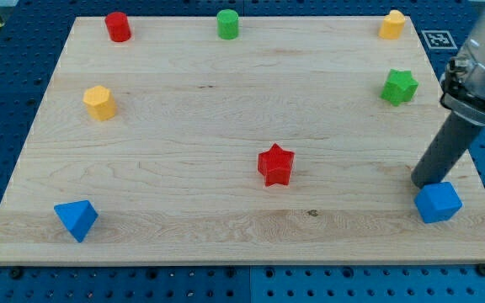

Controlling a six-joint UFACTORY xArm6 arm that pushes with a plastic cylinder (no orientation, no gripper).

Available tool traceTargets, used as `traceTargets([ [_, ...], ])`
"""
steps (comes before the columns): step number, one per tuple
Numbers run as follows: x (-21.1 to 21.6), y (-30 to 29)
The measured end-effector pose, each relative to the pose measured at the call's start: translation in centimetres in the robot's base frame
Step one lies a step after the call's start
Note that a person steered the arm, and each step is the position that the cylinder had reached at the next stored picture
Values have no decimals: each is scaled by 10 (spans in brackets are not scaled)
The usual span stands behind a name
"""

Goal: Place the red star to the bottom center

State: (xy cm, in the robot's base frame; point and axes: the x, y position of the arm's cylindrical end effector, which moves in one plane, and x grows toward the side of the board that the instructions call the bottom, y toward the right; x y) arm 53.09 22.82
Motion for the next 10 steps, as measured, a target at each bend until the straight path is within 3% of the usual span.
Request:
traceTargets([
  [3, 8, 6],
  [4, -35, -31],
  [6, -63, -134],
  [8, -38, -199],
  [10, 1, -222],
])
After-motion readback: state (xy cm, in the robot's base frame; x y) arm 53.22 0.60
